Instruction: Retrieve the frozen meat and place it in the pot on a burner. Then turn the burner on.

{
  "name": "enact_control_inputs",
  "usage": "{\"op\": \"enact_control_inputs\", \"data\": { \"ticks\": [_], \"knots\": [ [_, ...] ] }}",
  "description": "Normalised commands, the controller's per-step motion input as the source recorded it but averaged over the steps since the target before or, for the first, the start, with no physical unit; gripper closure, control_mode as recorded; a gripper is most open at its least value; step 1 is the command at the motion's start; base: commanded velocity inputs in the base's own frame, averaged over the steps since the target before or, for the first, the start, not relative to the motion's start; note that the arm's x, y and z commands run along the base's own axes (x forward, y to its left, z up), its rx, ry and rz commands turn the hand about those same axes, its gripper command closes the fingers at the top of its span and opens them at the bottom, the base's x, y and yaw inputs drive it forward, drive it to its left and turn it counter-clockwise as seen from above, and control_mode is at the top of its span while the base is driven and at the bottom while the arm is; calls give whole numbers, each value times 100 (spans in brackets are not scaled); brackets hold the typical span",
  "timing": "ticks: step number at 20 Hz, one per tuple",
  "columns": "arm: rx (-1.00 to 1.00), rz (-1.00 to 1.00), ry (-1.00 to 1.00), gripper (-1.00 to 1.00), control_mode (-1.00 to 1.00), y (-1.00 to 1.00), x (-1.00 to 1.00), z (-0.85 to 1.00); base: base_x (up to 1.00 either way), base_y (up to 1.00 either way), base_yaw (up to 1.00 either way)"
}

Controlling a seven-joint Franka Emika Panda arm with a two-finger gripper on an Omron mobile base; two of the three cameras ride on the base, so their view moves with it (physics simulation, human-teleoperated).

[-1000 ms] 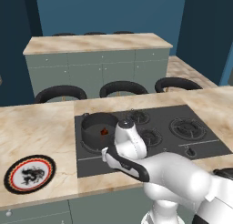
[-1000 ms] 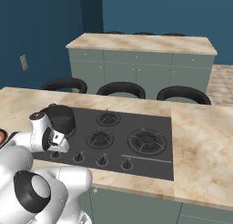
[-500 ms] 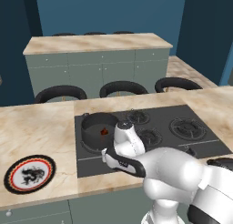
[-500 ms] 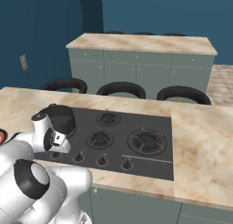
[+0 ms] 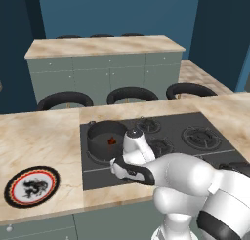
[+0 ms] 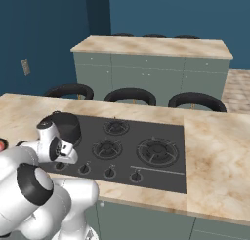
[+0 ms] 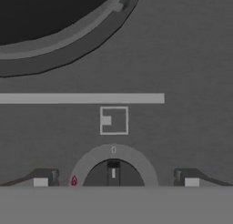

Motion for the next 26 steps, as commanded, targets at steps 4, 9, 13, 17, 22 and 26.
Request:
{"op": "enact_control_inputs", "data": {
  "ticks": [4, 9, 13, 17, 22, 26],
  "knots": [
    [2, -1, -1, -100, -100, -16, 0, -14, 0, 0, 0],
    [1, 0, 0, -100, -100, 0, -4, -9, 0, 0, 0],
    [0, 0, -5, -100, -100, 0, -23, -14, 0, 0, 0],
    [0, 0, -9, -100, -100, 0, -16, 0, 0, 0, 0],
    [0, 0, -10, -100, -100, -5, -14, -4, 0, 0, 0],
    [0, 0, -1, -100, -100, -18, -2, -16, 0, 0, 0]
  ]
}}
